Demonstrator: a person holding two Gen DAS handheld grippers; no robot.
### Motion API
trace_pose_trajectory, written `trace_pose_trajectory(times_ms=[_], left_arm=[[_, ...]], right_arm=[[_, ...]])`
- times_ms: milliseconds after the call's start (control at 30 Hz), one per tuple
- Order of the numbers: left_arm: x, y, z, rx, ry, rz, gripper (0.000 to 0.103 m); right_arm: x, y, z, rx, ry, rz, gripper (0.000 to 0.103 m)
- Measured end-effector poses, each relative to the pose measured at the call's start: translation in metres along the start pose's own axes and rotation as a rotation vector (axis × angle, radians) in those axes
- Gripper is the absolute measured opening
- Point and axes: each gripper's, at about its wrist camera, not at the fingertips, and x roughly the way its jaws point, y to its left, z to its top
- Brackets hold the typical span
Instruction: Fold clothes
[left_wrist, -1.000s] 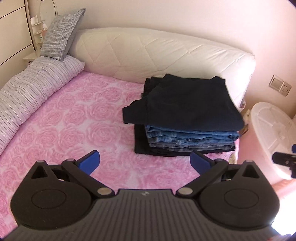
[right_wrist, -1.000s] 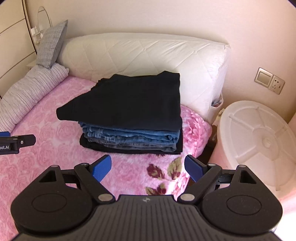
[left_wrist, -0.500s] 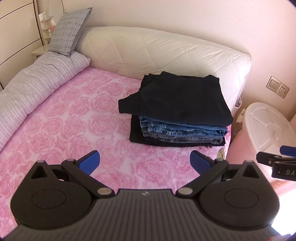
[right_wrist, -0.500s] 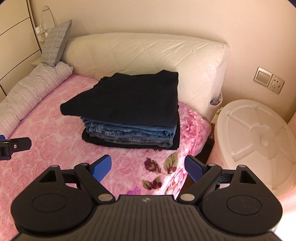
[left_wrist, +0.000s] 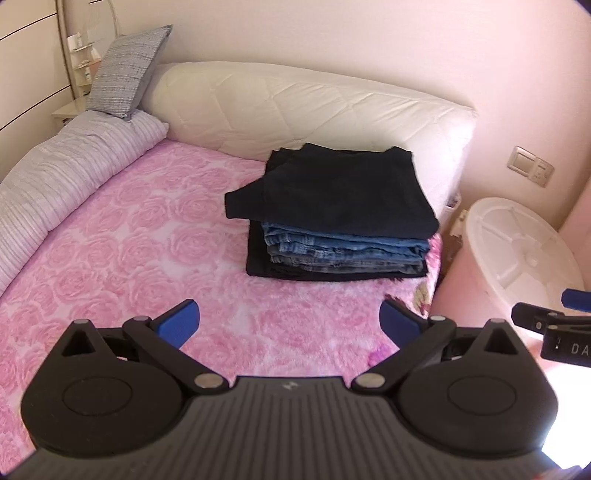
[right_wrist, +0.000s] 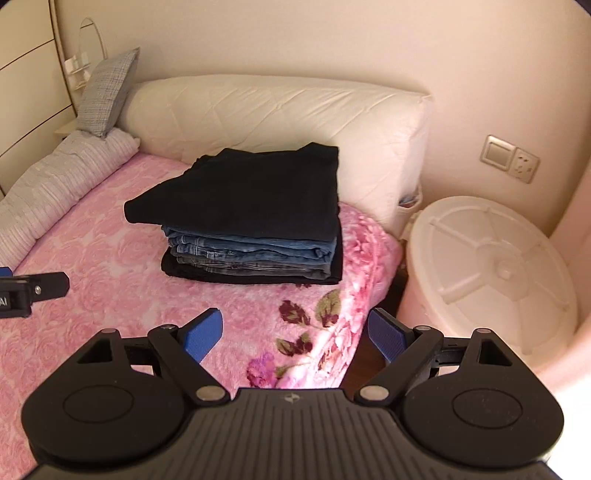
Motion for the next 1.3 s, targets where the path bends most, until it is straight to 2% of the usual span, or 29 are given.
trace_pose_trajectory(times_ms=[167, 400, 733, 1300], left_arm=[[-0.022, 0.013, -0.021, 0.011, -0.009, -0.02, 0.102], [-0.049, 0.034, -0.042, 0.035, -0.023, 0.005, 0.102], [-0.073, 0.05, -0.066, 0.065, -0.026, 0.021, 0.102], [-0.076, 0.044, -0.058, 0.096, -0.058, 0.004, 0.102]], right_arm=[[-0.029, 0.023, -0.021, -0.017, -0.029, -0.021, 0.088], [-0.053, 0.049, -0.043, 0.011, -0.042, -0.009, 0.088], [-0.069, 0.073, -0.065, 0.024, -0.052, 0.002, 0.088], [-0.084, 0.076, -0.062, 0.032, -0.084, -0.014, 0.088]])
